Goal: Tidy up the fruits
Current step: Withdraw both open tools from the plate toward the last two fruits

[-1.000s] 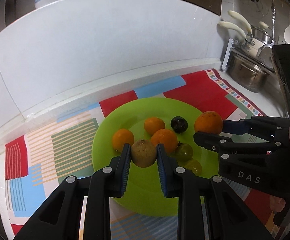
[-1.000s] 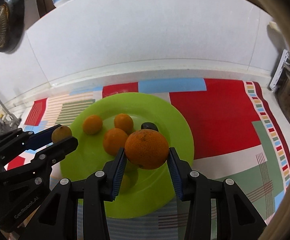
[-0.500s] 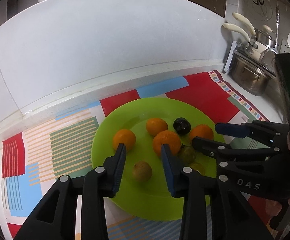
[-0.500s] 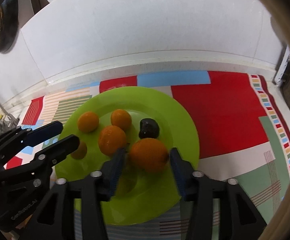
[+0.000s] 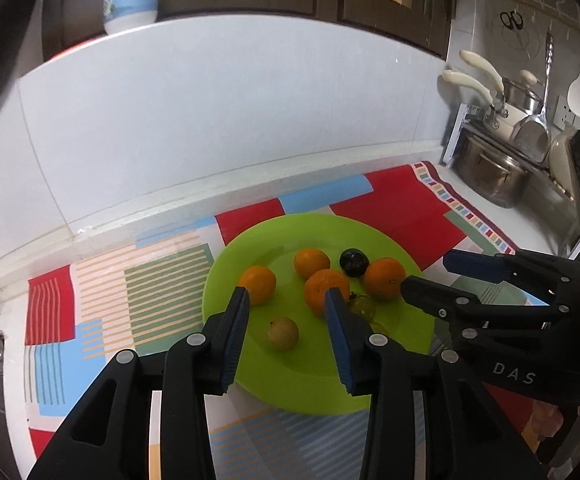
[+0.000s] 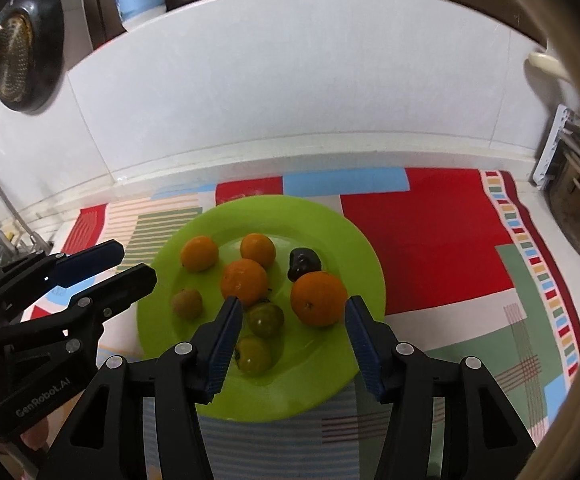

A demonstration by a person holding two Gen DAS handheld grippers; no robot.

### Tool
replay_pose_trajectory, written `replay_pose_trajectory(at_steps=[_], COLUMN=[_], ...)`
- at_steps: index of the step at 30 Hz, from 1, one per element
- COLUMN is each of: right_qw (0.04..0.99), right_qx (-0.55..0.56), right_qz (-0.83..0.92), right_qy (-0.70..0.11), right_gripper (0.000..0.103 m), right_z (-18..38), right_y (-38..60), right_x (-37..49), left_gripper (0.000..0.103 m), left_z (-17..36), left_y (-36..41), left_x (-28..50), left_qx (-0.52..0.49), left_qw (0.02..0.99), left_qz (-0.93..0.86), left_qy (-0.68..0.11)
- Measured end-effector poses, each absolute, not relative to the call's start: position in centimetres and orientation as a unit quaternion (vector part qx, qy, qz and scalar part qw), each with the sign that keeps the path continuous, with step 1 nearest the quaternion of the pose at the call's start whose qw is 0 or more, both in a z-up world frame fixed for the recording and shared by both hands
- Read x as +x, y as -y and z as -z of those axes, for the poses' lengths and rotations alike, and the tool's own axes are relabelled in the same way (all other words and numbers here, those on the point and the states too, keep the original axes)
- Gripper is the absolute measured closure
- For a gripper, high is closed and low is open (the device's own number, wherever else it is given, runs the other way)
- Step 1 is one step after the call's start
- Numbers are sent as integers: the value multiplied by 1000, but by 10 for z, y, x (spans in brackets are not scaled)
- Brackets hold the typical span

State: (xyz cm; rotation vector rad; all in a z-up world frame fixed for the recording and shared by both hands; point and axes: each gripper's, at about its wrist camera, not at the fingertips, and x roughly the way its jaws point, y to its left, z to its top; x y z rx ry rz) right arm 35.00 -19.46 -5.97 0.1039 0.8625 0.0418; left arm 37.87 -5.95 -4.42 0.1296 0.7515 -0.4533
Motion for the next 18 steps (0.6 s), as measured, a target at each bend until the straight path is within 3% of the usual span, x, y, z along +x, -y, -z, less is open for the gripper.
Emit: replay_pose_trajectory(at_steps=[11, 17, 18], right_qw=[925, 931, 932], right_qx=[45, 52, 56], right_qz=[-21, -13, -12], right_qy=[-378, -361, -359], right_gripper=[49, 48, 44], right_z=[22, 6, 4], right_y=[188, 189, 190], right_x=[307, 279, 275], left_gripper=[54, 37, 34], left_z=[10, -6, -7], left_y=[47, 41, 41], left_x=[333, 304, 301], left_qx=[54, 48, 50], left_qw=[917, 925, 926], left_qz=[216, 209, 207], left_qy=[-332, -314, -312])
